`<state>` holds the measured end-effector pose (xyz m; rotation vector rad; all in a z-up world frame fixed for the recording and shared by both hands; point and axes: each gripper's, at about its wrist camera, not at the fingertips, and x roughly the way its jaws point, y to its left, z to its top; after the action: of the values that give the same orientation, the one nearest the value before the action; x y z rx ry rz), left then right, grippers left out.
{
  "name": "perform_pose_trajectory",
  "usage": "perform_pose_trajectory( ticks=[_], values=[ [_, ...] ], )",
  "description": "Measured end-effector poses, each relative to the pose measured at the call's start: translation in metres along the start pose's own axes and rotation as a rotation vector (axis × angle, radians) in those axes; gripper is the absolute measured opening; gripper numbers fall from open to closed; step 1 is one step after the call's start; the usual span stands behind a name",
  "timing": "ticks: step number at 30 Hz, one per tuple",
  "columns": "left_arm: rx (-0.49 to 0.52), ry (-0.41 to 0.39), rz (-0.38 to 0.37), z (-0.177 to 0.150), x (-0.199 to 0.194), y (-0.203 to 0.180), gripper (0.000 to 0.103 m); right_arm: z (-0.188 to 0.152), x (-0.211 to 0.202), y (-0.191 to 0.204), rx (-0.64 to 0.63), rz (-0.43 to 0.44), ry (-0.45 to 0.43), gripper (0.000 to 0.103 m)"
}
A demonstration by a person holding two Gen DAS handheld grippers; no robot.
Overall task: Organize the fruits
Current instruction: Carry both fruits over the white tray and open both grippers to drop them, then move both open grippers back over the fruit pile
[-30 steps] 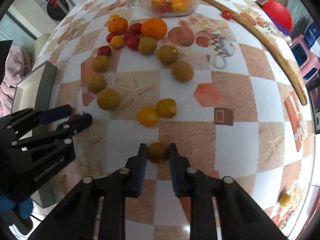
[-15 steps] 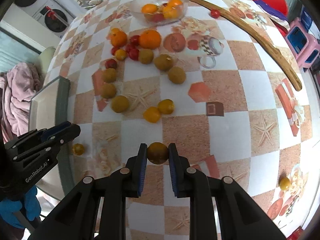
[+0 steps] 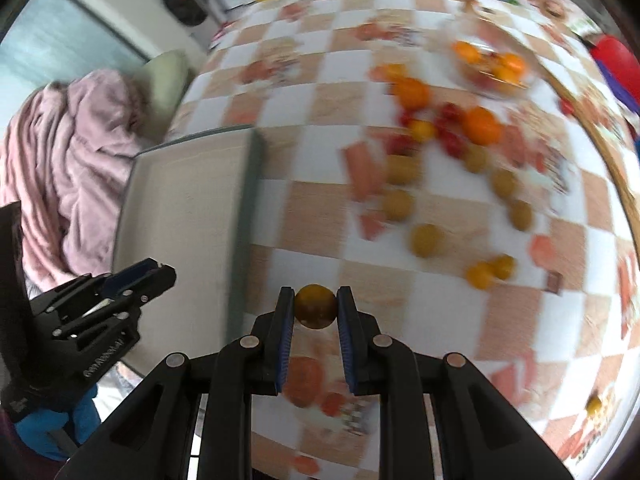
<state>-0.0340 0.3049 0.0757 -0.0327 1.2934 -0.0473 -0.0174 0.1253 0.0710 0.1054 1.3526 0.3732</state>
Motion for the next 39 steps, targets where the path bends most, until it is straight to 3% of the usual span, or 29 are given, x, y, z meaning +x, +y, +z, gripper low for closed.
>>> perform_pose_trajectory(
  ticks=[10, 23, 24, 25, 26, 27, 34, 39],
  values=[
    [-0.071, 0.049, 0.081, -0.028, 0.029, 0.053, 0.023, 0.019, 0.058, 0.082, -0.117, 0.07, 0.09, 0.023],
    [-0.065, 0.036, 0.109, -0.04, 0.041, 0.065, 0.025, 0.038, 0.11, 0.104, -0.182, -0.014, 0.164, 0.026],
    [-0.064, 0.042, 0.109, -0.04, 0.042, 0.065, 0.042, 0.038, 0.111, 0.104, -0.182, -0.01, 0.166, 0.03],
    [-0.064, 0.047, 0.115, -0.041, 0.042, 0.066, 0.059, 0.038, 0.11, 0.104, -0.182, -0.003, 0.165, 0.042],
    [-0.066, 0.033, 0.129, -0.042, 0.04, 0.067, 0.084, 0.039, 0.11, 0.105, -0.184, 0.0, 0.165, 0.052],
    [-0.066, 0.001, 0.148, -0.043, 0.036, 0.067, 0.085, 0.04, 0.109, 0.106, -0.183, -0.004, 0.161, 0.07],
    [-0.034, 0.024, 0.157, -0.044, 0.033, 0.068, 0.085, 0.05, 0.078, 0.094, -0.122, 0.043, 0.073, 0.079],
    [0.003, 0.001, 0.147, -0.039, 0.02, 0.057, 0.085, 0.048, 0.051, 0.067, -0.059, 0.021, 0.016, 0.08]
  ],
)
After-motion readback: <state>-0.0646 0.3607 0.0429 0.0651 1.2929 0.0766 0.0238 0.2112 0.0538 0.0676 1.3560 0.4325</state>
